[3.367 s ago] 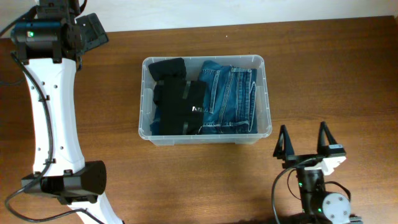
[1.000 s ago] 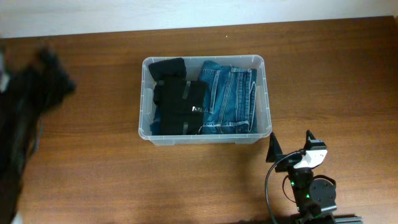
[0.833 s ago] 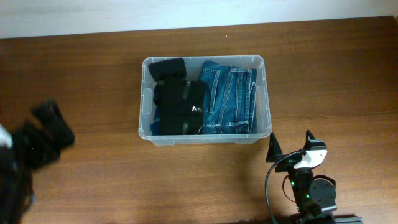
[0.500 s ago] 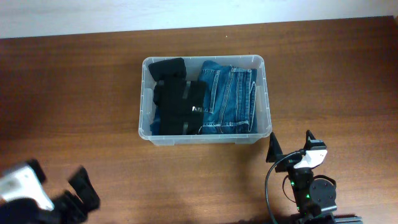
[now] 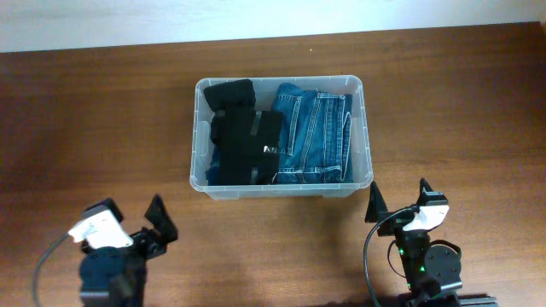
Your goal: Pack container
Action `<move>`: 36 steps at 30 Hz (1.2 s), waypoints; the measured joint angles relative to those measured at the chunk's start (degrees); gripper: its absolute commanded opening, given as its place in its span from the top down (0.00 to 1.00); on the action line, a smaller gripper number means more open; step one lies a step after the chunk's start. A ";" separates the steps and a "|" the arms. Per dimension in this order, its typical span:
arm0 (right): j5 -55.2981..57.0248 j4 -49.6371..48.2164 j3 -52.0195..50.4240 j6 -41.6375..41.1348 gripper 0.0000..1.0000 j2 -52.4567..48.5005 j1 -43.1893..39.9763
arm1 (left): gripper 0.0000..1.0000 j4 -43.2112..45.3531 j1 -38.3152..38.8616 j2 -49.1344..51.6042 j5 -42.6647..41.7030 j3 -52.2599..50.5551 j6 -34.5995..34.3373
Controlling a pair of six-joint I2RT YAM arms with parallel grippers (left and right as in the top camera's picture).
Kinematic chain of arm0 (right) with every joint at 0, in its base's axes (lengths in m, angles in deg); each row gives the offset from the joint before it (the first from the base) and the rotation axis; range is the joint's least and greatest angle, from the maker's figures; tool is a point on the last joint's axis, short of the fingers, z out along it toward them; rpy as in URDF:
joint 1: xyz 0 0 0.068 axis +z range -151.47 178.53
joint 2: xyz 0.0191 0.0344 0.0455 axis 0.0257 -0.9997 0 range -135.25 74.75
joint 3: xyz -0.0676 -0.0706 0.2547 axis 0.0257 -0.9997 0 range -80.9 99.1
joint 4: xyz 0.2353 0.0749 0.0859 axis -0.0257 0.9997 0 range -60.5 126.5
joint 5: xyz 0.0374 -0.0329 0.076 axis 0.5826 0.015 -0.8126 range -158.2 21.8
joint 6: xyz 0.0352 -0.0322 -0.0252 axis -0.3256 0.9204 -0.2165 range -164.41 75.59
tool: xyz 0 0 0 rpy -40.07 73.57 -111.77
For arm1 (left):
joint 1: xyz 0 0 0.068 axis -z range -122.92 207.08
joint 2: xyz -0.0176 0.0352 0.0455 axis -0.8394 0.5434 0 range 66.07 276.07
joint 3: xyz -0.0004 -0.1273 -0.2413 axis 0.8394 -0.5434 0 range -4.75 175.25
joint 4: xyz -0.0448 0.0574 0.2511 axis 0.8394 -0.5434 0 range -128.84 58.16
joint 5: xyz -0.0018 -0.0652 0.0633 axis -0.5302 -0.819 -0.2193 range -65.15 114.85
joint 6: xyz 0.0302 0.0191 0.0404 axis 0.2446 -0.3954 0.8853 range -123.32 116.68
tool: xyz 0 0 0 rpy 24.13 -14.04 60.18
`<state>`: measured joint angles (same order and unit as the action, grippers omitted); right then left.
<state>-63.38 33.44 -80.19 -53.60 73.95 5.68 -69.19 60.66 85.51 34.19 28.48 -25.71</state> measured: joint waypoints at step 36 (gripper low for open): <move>0.00 0.00 0.00 0.00 0.01 0.00 0.00 | 0.00 35.45 0.00 -18.60 -8.74 -30.80 20.52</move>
<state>-63.38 33.44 -80.19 -53.60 73.95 5.68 -33.74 60.66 66.91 25.45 -2.31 -5.18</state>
